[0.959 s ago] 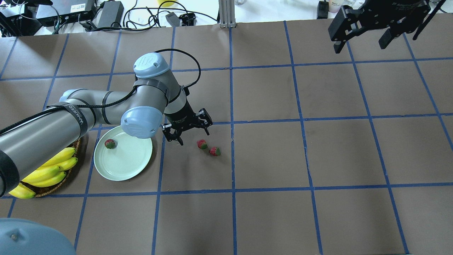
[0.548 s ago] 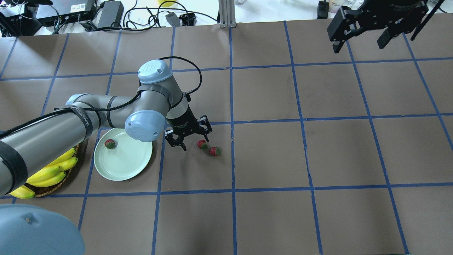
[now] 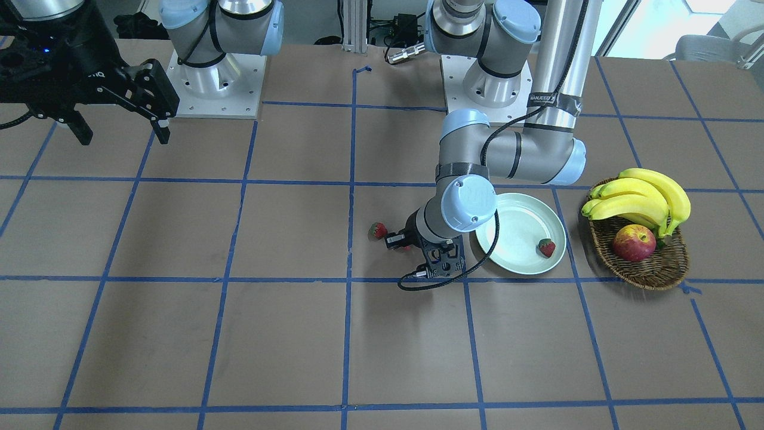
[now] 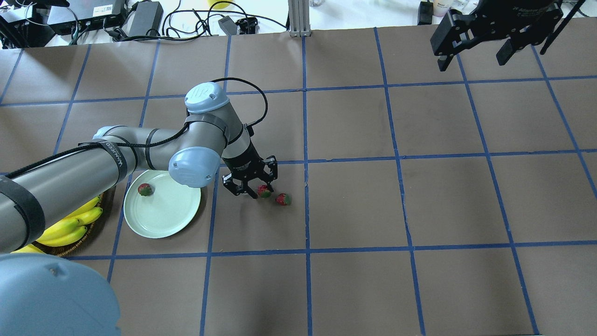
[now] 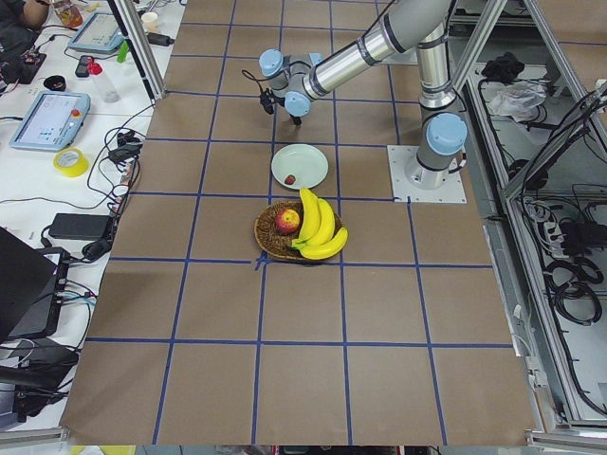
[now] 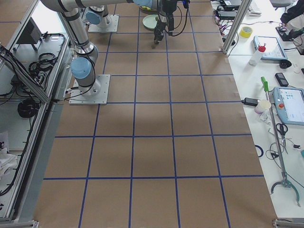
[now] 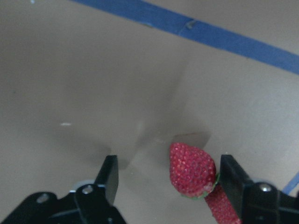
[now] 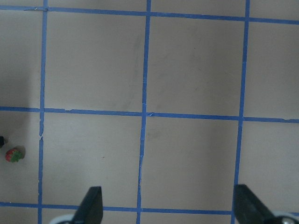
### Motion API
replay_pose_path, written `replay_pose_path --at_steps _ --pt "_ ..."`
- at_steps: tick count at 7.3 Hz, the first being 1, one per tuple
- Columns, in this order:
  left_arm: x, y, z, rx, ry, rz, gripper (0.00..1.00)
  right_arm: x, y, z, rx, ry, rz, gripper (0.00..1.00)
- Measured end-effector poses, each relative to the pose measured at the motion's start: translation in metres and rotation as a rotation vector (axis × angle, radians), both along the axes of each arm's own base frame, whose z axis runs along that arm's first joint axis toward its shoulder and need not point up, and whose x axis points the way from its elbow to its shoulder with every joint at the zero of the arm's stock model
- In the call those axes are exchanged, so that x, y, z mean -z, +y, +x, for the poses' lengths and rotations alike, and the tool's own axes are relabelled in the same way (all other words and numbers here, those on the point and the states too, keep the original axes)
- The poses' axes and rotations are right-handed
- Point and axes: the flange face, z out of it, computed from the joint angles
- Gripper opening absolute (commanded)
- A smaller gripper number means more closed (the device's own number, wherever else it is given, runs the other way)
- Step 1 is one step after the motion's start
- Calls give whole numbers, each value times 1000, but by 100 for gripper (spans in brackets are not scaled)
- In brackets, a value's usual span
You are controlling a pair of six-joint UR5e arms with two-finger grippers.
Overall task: Collect all strawberries into plate
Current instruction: 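Carry the strawberry onto the plate and release it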
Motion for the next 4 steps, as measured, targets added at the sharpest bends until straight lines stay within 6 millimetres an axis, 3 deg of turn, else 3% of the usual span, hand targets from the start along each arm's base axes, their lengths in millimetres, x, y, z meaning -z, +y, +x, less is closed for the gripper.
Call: replay_pose_path --at_steps 2,4 --pt "-17 -10 0 12 7 -39 0 0 0 0 0 0 0 100" --pt "-63 -35 17 12 -26 -71 0 1 -1 0 0 -2 3 100"
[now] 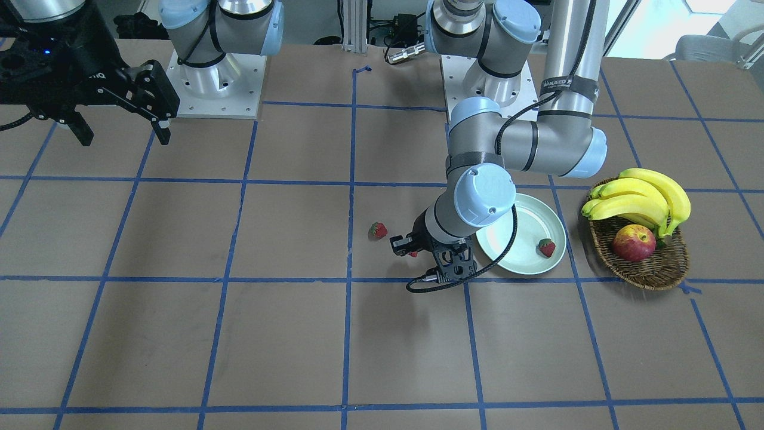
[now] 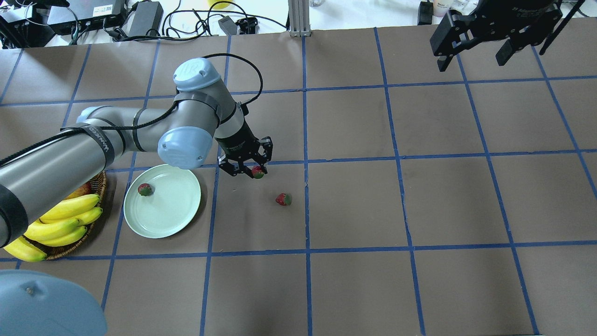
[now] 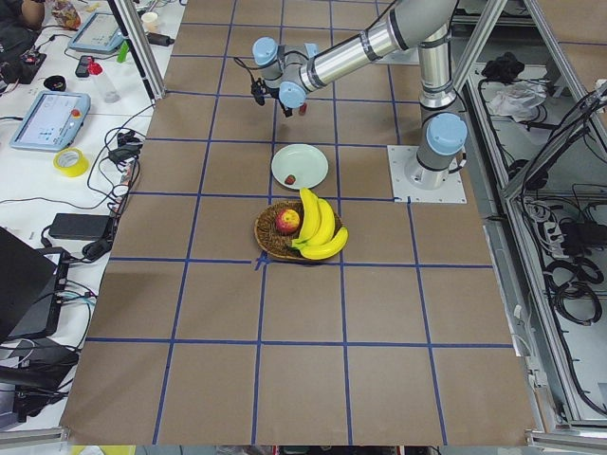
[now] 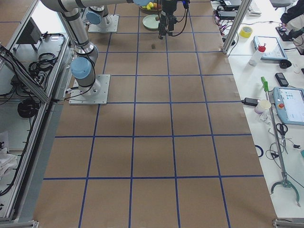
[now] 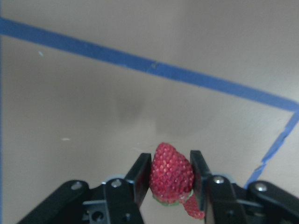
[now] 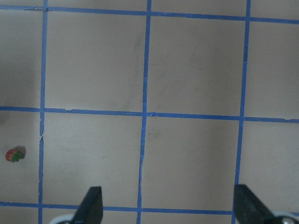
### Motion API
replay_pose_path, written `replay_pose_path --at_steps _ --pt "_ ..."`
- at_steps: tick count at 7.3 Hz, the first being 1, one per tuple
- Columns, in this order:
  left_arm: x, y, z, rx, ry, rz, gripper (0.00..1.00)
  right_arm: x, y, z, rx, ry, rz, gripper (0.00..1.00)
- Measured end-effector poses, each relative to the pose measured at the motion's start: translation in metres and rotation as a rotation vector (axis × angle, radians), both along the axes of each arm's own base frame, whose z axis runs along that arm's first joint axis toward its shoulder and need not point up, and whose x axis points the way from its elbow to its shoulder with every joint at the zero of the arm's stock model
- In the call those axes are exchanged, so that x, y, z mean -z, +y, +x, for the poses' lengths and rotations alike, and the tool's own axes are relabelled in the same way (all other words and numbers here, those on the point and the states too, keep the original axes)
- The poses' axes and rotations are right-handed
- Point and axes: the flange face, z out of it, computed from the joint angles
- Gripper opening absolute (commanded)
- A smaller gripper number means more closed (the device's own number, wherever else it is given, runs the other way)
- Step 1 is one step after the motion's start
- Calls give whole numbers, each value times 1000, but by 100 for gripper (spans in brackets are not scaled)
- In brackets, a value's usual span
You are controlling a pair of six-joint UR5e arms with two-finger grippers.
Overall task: Collect all strawberries into plate
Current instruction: 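Carry the strawberry onto the plate and release it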
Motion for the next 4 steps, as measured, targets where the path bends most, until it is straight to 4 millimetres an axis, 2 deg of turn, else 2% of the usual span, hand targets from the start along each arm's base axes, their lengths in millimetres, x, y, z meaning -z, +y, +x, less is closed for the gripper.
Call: replay_pose_path --at_steps 1,2,4 --pt "-20 -11 25 41 -59 6 0 1 -1 0 0 0 2 100" --pt "-31 -14 55 116 -134 23 0 2 -1 0 0 -1 4 100" --pt "-27 -8 126 269 -242 83 0 3 -2 1 -1 -6 5 100"
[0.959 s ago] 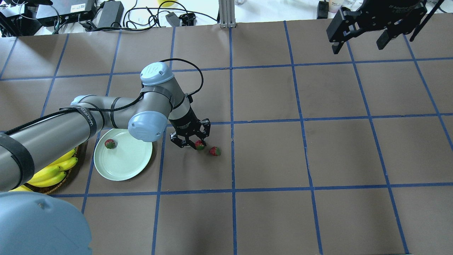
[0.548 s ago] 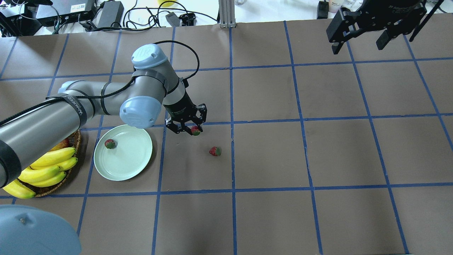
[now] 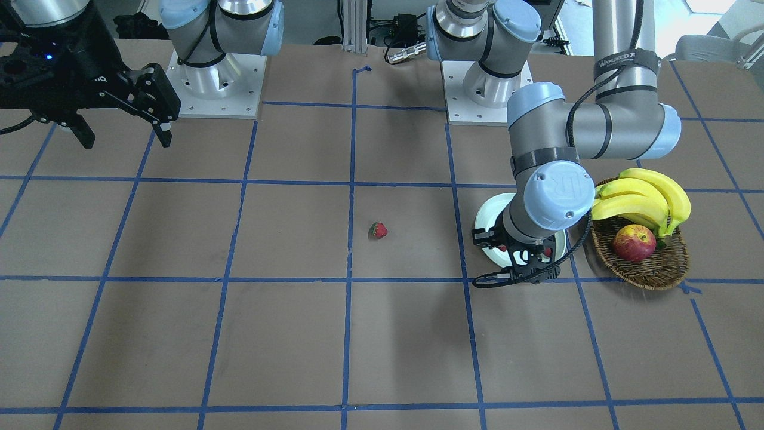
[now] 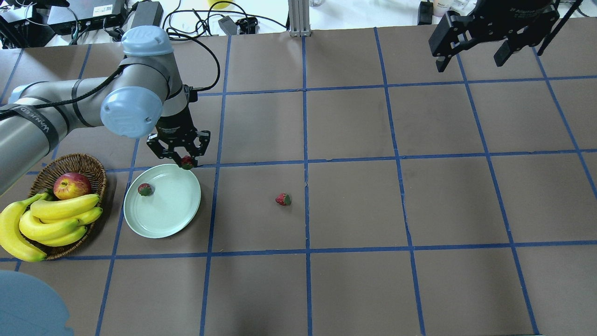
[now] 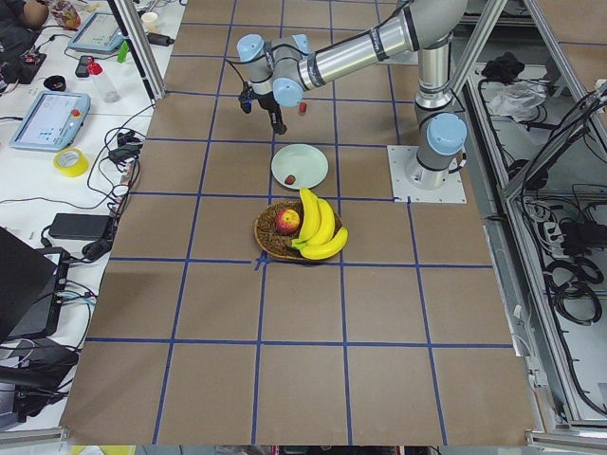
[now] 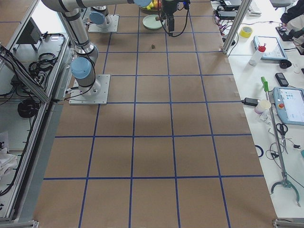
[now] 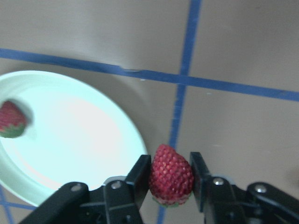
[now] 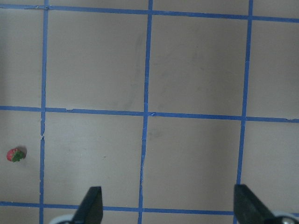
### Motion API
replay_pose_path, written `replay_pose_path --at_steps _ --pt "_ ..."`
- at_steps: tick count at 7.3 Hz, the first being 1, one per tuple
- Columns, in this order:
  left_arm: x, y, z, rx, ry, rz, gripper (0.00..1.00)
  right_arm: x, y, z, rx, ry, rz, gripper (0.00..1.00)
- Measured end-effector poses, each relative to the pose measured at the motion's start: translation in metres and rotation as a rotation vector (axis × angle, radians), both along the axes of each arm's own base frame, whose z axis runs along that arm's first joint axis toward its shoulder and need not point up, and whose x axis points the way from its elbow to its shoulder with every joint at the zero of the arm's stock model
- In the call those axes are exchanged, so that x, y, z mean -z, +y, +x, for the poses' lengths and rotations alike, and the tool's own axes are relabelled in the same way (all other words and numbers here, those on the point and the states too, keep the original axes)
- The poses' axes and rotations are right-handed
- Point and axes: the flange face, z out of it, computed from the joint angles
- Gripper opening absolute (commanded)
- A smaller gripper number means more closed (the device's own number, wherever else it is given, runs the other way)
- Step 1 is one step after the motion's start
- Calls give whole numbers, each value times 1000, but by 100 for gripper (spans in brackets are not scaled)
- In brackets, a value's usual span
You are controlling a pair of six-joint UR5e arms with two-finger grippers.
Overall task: Collect all strawberries into plate
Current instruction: 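Carry the strawberry onto the plate and release it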
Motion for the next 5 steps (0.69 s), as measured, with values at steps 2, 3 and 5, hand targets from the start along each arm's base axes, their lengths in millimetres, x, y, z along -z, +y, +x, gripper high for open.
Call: replay_pose_path --at_steps 2,3,5 --pt "17 7 57 47 18 61 53 0 0 1 -1 -5 1 100" --pt "27 10 68 53 30 82 98 0 0 0 0 -5 0 100" --pt "30 13 71 49 41 87 100 0 0 0 0 -6 0 100"
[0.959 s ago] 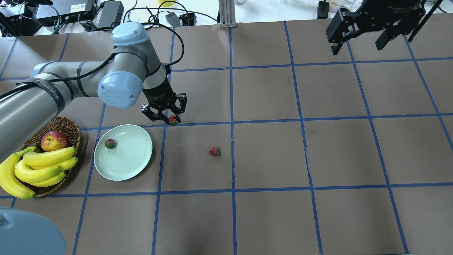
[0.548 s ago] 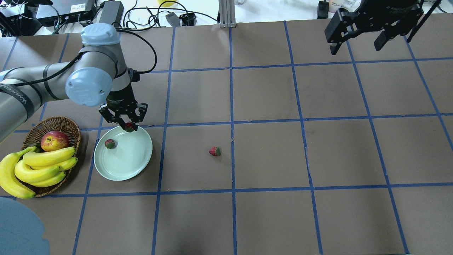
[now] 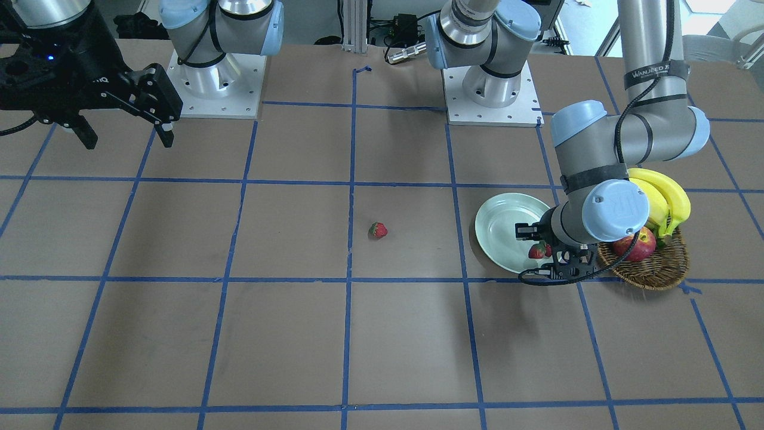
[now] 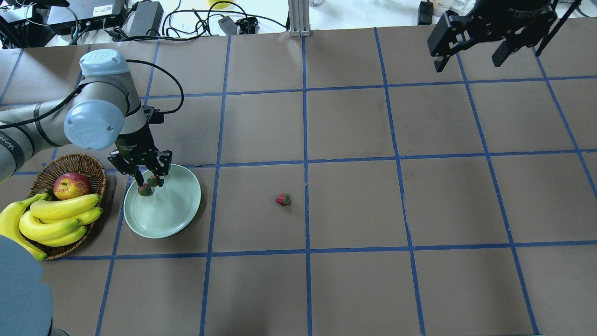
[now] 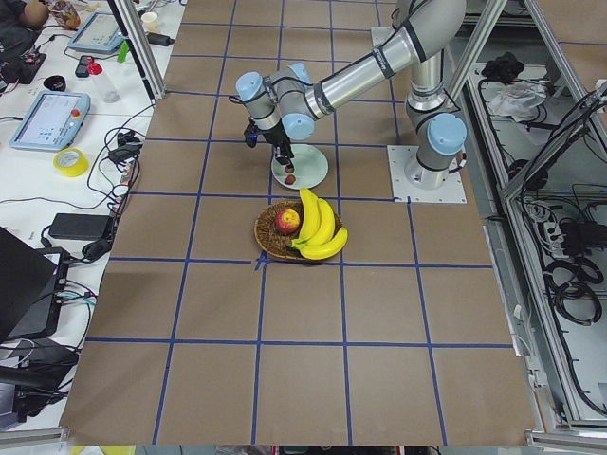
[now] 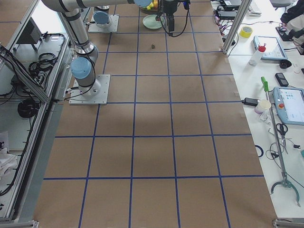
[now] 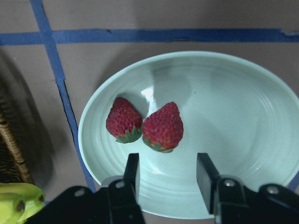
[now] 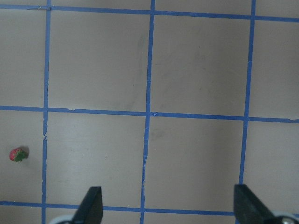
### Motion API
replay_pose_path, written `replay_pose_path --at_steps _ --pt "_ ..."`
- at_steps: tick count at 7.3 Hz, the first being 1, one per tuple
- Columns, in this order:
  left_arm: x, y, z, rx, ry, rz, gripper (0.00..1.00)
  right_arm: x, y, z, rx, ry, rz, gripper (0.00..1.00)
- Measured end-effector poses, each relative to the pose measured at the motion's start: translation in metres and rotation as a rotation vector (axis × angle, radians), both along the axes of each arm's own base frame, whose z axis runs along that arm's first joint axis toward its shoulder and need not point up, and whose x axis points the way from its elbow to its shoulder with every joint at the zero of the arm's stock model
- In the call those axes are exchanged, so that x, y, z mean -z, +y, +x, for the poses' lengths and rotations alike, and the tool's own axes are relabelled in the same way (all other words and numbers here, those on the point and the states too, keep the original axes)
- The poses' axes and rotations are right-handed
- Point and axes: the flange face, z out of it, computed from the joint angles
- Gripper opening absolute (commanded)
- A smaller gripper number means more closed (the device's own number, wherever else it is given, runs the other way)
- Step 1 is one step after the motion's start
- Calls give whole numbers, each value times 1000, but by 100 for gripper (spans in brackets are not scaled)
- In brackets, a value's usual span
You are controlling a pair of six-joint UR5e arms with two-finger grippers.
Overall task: Collect all strawberries into plate
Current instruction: 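Carry the strawberry onto the plate and release it, then move the left gripper to the last strawberry and grasp it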
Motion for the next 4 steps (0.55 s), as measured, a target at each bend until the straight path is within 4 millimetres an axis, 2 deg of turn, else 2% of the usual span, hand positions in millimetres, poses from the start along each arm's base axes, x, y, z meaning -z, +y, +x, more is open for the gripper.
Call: replay_pose_path --at_steps 2,3,4 --pt "-15 -6 -14 -45 47 -49 100 0 0 0 0 1 1 100" --pt "-24 -10 -37 -104 82 -83 100 0 0 0 0 1 1 100" --pt "-33 -10 -74 -135 101 -112 100 1 0 0 0 1 1 100"
